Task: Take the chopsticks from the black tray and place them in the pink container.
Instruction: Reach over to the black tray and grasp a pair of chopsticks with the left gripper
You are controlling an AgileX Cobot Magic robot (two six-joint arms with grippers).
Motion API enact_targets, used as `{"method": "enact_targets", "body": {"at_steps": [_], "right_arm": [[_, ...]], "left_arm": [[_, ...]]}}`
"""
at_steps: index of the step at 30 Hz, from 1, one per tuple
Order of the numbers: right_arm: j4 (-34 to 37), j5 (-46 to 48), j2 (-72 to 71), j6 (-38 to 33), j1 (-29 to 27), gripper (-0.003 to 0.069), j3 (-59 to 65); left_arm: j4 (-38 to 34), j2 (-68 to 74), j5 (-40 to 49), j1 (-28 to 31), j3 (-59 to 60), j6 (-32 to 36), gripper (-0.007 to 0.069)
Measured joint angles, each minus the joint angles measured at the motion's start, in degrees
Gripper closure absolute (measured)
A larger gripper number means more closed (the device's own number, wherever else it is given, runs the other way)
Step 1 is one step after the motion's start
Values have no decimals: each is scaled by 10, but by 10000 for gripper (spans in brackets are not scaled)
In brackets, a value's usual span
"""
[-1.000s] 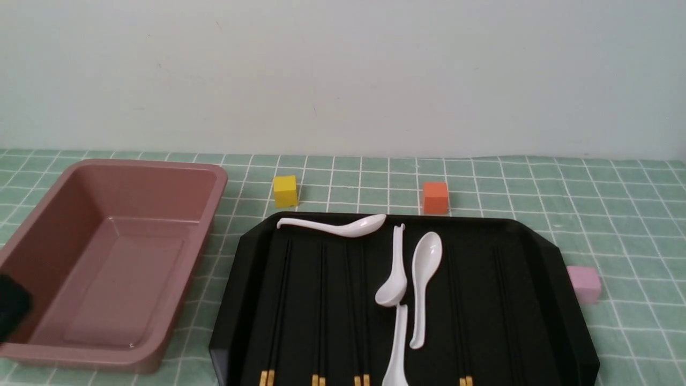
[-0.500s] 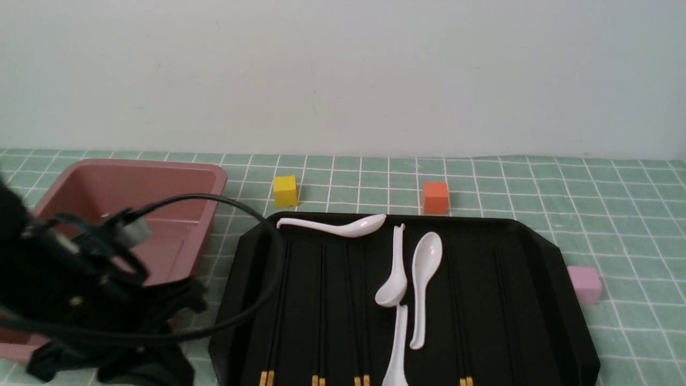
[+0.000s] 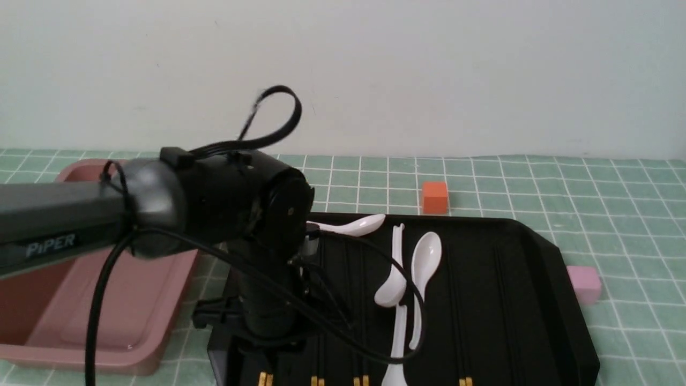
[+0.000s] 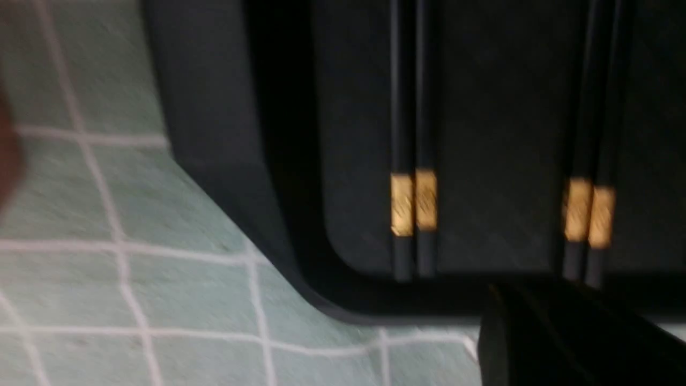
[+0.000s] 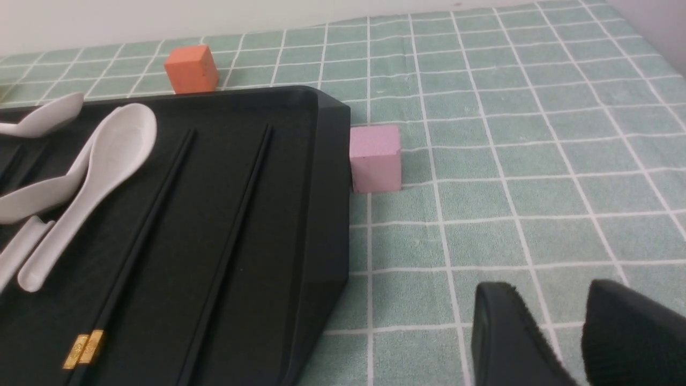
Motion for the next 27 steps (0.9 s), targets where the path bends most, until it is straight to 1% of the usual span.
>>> {"method": "enact_targets", "body": {"at_steps": [3,6,9,16,27], "right_arm": [[0,0,0,0,0,420,0],[0,0,0,0,0,420,0],[0,0,0,0,0,420,0],[0,0,0,0,0,420,0],[0,0,0,0,0,420,0]], "left_arm": [[24,0,1,7,-5,-11,431],[18,5,-8,28,-5,-13,379],[4,18,-32,46,-5,-8,356],[-21,44,-73,51,-5,7,352],[-9,81,-119,51,-5,9,352]]}}
